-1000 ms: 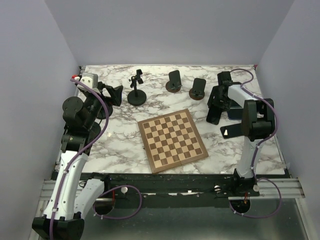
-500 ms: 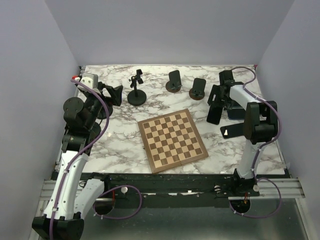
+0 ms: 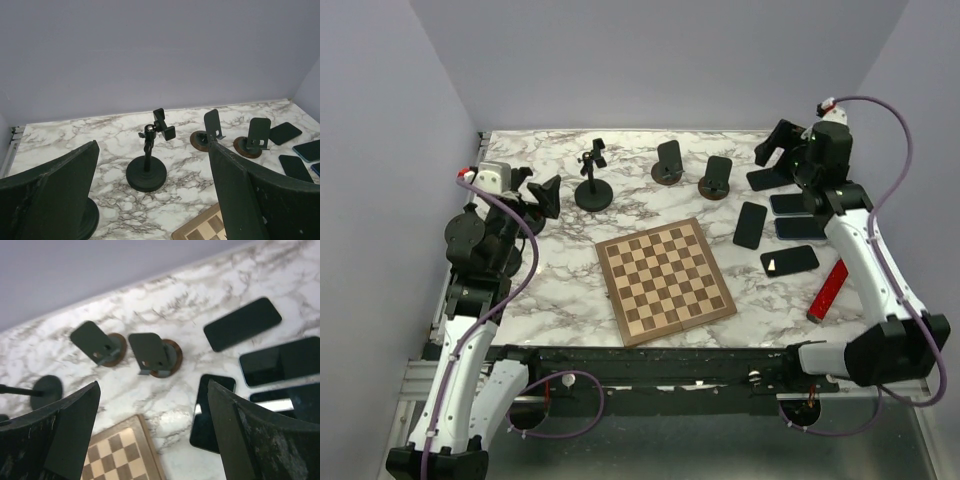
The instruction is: Remove the phone from the phone stand
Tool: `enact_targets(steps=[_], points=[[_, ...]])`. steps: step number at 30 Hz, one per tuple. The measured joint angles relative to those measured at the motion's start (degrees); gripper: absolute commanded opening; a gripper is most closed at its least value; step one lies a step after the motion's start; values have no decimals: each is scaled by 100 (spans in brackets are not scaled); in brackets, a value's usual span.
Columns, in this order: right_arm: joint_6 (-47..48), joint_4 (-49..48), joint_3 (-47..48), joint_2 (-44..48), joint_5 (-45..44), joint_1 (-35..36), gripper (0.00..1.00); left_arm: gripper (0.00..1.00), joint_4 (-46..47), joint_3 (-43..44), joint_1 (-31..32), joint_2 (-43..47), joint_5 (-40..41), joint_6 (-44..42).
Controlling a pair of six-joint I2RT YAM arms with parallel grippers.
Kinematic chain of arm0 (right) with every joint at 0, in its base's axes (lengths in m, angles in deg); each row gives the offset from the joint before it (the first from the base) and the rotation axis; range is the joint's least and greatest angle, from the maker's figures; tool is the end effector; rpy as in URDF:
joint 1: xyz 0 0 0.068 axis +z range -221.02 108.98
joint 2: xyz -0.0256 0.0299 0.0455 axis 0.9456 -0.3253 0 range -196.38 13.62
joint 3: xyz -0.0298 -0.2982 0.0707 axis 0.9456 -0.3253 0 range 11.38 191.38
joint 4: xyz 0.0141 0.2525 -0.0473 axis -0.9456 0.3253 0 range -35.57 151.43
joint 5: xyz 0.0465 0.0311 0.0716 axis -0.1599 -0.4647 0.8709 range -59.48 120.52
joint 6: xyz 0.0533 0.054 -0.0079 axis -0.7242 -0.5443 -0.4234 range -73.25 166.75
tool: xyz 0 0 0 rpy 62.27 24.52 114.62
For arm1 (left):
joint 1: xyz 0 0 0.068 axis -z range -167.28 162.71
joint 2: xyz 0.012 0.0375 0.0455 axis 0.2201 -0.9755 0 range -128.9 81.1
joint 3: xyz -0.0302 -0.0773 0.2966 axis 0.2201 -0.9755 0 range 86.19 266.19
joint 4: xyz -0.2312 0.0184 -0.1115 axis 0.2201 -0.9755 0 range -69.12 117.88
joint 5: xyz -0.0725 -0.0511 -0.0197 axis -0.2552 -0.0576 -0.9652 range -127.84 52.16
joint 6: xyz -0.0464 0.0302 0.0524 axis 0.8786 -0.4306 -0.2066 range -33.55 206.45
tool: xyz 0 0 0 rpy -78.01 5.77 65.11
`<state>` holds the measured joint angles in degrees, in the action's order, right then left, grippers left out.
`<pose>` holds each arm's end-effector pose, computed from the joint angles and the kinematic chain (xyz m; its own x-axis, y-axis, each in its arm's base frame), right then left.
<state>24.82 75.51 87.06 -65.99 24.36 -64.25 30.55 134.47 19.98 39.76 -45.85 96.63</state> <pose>0.3337 0.0327 0.3936 -0.3971 0.3268 -0.8576 0.1376 0.9451 0.2964 0.1597 -0.0292 0.4235 0.1168 -0.1912 -0.9746 0.2868 0.9460 -0.1512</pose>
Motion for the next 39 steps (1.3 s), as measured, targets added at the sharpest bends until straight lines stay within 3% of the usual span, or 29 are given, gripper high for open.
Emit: enact_targets(steps=[11, 17, 29, 39], points=[[-31, -2133, -1547, 2575, 933, 0, 100, 99, 855, -820, 37, 796, 339, -138], [-63, -2841, -1880, 3626, 890, 0, 100, 99, 1266, -1047, 37, 1539, 789, 109], [-122, -3180, -2131, 4371, -96, 0, 100, 98, 1416, -951, 37, 3003, 1814, 688], [-358, -3239, -2339, 4723, -848, 0, 100, 98, 1093, -481, 37, 3198, 2004, 702]])
